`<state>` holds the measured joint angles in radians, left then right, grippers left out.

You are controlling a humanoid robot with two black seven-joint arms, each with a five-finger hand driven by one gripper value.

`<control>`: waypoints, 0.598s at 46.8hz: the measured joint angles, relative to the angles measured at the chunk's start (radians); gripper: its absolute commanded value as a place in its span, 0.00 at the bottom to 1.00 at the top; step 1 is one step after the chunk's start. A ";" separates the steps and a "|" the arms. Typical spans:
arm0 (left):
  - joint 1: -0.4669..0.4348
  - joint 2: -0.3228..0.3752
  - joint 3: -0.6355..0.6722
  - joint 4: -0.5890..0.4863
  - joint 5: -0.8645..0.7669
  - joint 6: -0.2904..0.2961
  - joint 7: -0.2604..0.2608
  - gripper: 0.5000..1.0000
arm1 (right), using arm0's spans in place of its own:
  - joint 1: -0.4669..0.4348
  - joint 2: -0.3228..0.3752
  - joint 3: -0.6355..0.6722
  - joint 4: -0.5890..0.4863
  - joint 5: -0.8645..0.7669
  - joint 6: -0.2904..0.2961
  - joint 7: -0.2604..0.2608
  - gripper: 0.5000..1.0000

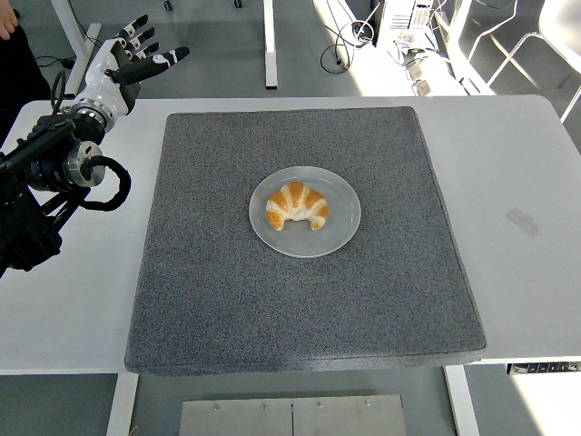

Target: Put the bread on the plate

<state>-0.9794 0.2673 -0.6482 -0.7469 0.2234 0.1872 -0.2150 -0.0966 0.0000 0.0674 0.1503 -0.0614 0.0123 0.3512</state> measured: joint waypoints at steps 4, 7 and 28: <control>0.001 0.001 -0.001 0.001 -0.036 -0.001 -0.026 0.95 | 0.000 0.000 0.000 0.000 0.000 0.000 0.000 1.00; 0.001 0.000 -0.001 0.009 -0.054 -0.001 -0.039 0.94 | 0.000 0.000 0.000 0.000 0.000 0.000 0.000 1.00; -0.003 -0.062 -0.005 0.129 -0.090 -0.012 -0.170 0.95 | 0.005 0.000 0.001 0.005 0.000 0.003 0.000 1.00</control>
<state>-0.9820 0.2051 -0.6533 -0.6179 0.1337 0.1750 -0.3848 -0.0920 0.0000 0.0685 0.1556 -0.0614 0.0151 0.3512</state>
